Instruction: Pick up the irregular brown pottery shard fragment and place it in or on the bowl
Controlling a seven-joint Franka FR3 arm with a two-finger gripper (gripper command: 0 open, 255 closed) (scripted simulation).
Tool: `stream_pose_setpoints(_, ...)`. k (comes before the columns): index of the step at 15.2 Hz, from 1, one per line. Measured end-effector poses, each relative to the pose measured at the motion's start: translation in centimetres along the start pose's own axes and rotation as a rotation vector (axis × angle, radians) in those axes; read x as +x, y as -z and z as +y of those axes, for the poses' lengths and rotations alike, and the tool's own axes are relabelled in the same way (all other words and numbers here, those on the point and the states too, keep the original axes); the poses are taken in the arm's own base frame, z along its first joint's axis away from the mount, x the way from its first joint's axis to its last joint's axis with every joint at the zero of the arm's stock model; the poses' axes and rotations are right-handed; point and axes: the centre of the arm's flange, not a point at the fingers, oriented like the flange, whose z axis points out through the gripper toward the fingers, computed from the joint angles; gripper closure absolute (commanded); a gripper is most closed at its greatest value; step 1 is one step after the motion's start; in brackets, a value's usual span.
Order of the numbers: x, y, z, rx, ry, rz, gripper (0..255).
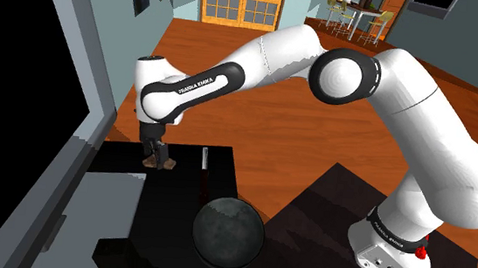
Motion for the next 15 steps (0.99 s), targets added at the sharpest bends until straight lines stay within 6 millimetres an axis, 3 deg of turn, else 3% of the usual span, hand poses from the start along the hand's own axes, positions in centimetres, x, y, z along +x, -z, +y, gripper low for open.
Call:
stream_pose_setpoints(4, 0.02, -0.07, 0.02, 0.000, 0.000, 0.000, 0)
stream_pose_setpoints(5, 0.02, -0.07, 0.02, 0.000, 0.000, 0.000, 255)
stream_pose_setpoints(15, 0.00, -0.05, 0.03, 0.001, 0.000, -0.001, 255)
